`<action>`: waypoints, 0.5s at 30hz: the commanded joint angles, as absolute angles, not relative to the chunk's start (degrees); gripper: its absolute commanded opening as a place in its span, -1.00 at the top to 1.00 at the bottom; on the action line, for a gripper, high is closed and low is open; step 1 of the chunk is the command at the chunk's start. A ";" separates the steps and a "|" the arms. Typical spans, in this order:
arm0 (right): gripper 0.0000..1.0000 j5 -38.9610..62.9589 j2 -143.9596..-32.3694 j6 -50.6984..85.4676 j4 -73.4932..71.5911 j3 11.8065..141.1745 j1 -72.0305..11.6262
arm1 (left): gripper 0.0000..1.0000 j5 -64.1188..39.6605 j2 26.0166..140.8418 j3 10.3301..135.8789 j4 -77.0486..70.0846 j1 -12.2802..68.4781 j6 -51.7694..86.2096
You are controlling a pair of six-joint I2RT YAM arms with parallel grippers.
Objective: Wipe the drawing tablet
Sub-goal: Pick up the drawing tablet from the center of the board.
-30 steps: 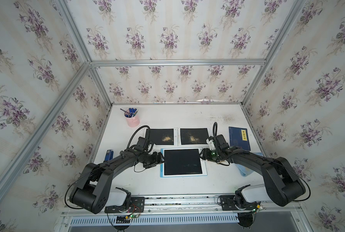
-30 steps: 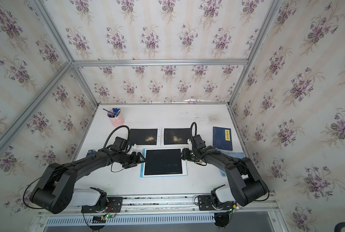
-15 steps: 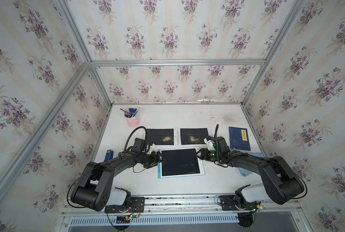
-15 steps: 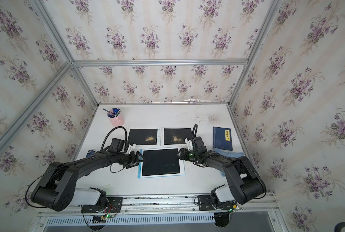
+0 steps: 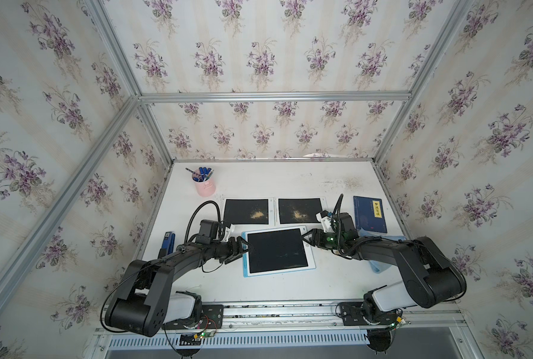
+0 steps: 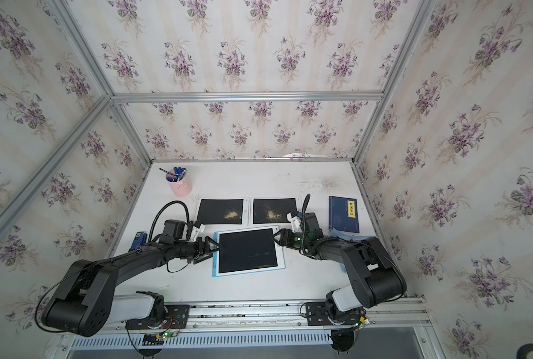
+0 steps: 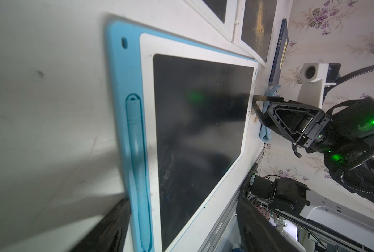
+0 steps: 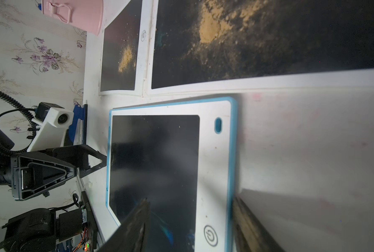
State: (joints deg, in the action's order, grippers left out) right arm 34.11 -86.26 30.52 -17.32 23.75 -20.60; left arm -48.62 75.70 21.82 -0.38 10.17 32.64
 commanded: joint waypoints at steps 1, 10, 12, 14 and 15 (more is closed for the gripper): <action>-0.23 37.32 -87.88 32.15 -6.61 22.73 -21.01 | -0.53 -55.34 75.07 20.58 -7.62 9.33 35.32; -0.22 37.23 -88.70 31.84 -7.34 21.30 -20.92 | -0.47 -62.47 75.28 15.24 -23.59 4.10 43.00; -0.21 37.05 -88.64 31.86 -7.21 21.27 -20.86 | -0.47 -63.05 75.32 14.74 -25.27 3.40 44.02; -0.22 36.89 -88.54 31.88 -7.22 21.27 -20.76 | -0.46 -62.60 75.19 14.97 -23.47 3.17 43.04; -0.22 36.79 -88.43 31.86 -7.13 21.27 -20.74 | -0.45 -62.28 75.02 15.49 -21.40 3.06 41.94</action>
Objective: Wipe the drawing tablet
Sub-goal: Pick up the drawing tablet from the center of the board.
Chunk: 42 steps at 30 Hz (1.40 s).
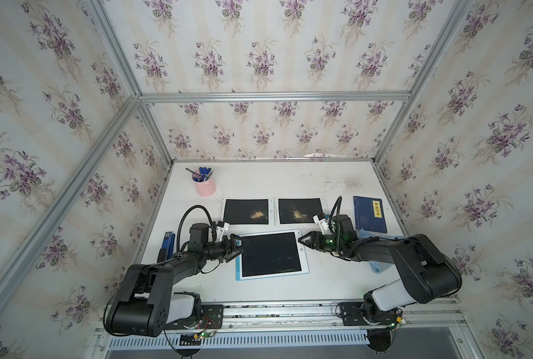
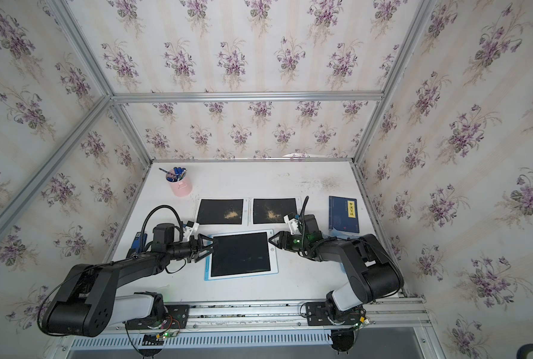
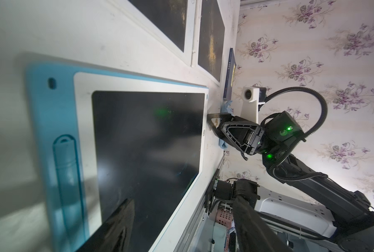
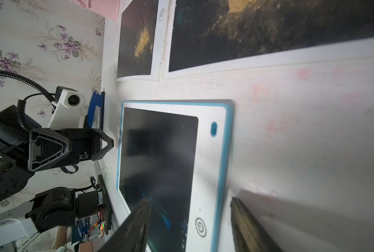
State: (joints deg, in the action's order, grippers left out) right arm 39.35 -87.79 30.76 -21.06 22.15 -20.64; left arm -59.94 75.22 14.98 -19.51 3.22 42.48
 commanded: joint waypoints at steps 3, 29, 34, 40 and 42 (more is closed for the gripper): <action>-0.22 36.15 -88.20 31.66 -6.29 21.51 -20.49 | -0.43 -60.48 73.83 16.14 -15.19 2.73 38.95; -0.23 35.42 -86.47 27.82 -2.21 22.01 -18.28 | -0.55 -38.48 76.56 21.88 14.42 7.47 32.49; -0.23 38.33 -88.36 28.12 -4.33 20.65 -17.51 | -0.54 -40.24 77.81 18.49 7.01 9.41 36.15; -0.20 44.68 -87.77 30.58 -9.90 18.34 -17.06 | -0.54 -39.14 75.68 18.45 7.49 9.89 35.96; -0.18 46.13 -85.00 31.95 -11.64 17.45 -17.05 | -0.54 -38.85 75.85 18.61 8.02 9.93 35.81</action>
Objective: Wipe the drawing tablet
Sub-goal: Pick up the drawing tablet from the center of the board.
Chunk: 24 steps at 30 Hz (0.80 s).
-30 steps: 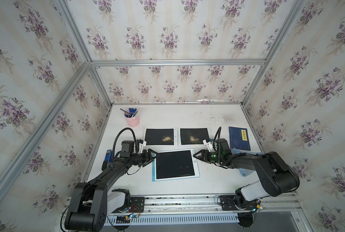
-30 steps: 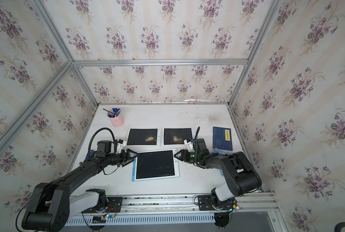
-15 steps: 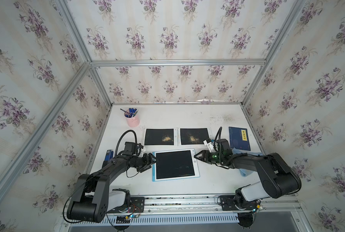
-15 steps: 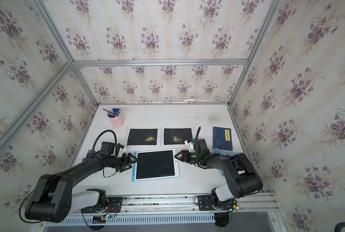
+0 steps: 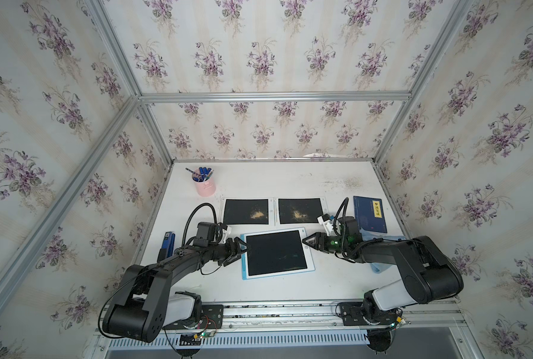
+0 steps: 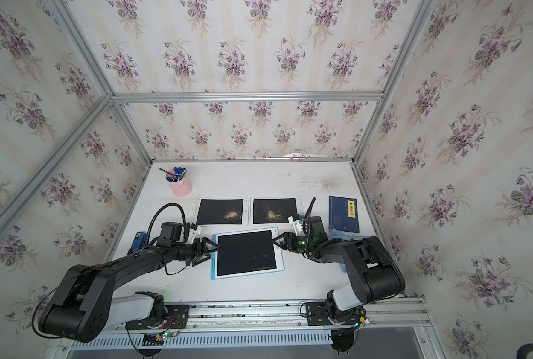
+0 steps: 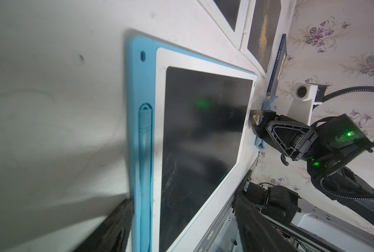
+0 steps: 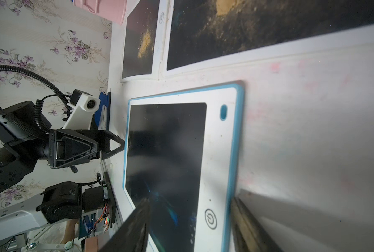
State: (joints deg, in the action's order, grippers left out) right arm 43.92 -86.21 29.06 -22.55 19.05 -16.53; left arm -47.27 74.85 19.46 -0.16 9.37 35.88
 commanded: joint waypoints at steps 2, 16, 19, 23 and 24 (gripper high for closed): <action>-0.18 47.04 -82.07 32.99 -12.07 17.17 -17.05 | -0.54 -38.62 75.96 18.68 8.02 9.93 35.88; -0.14 53.97 -72.77 41.70 -17.78 15.76 -17.05 | -0.54 -38.31 76.65 19.24 7.98 9.95 35.77; -0.12 55.75 -72.22 45.00 -22.36 14.57 -17.05 | -0.54 -38.27 76.56 19.19 8.14 9.93 35.72; -0.12 57.88 -70.59 50.09 -28.21 13.07 -16.49 | -0.54 -38.25 76.49 19.16 8.19 9.93 35.70; -0.12 58.15 -69.81 51.01 -29.01 12.88 -16.28 | -0.54 -38.24 76.49 19.16 8.14 9.93 35.72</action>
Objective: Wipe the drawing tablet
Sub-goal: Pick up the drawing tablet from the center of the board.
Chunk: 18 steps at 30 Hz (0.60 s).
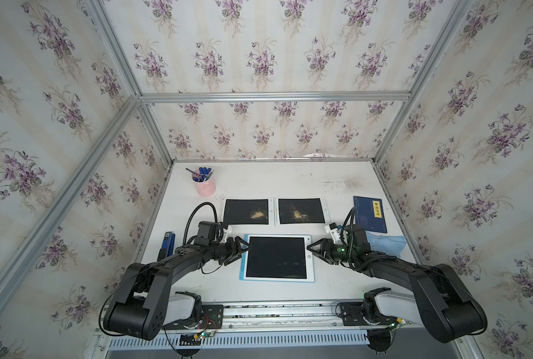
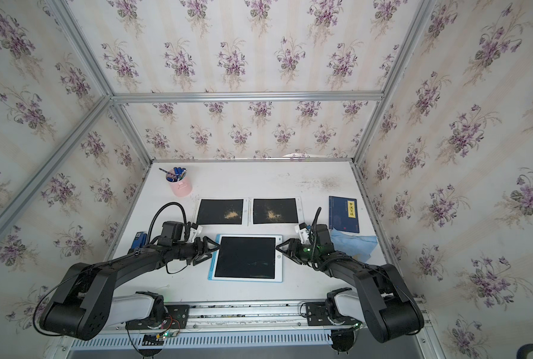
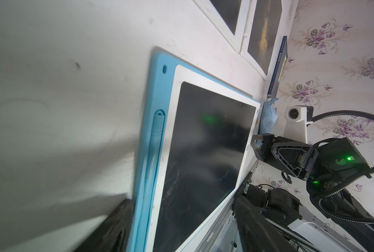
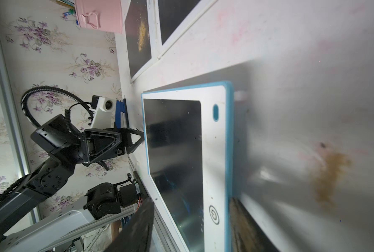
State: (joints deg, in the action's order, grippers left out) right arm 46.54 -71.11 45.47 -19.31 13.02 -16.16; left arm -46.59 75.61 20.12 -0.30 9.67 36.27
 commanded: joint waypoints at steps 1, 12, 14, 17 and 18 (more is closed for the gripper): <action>-0.12 58.24 -69.10 51.59 -29.26 12.92 -16.22 | -0.54 -38.21 76.52 19.14 8.13 9.98 35.73; -0.07 59.13 -67.10 54.70 -31.02 12.39 -14.60 | -0.53 -38.19 76.61 19.25 8.08 9.93 35.73; 0.00 59.33 -67.07 56.67 -33.42 11.50 -14.03 | -0.53 -38.20 76.62 19.14 8.08 9.93 35.77; 0.12 59.25 -66.97 57.47 -33.86 11.16 -13.42 | -0.53 -38.14 76.47 19.16 8.07 9.93 35.80; 0.21 59.32 -66.97 57.56 -33.84 11.19 -13.12 | -0.54 -38.08 76.52 19.16 8.04 9.93 35.77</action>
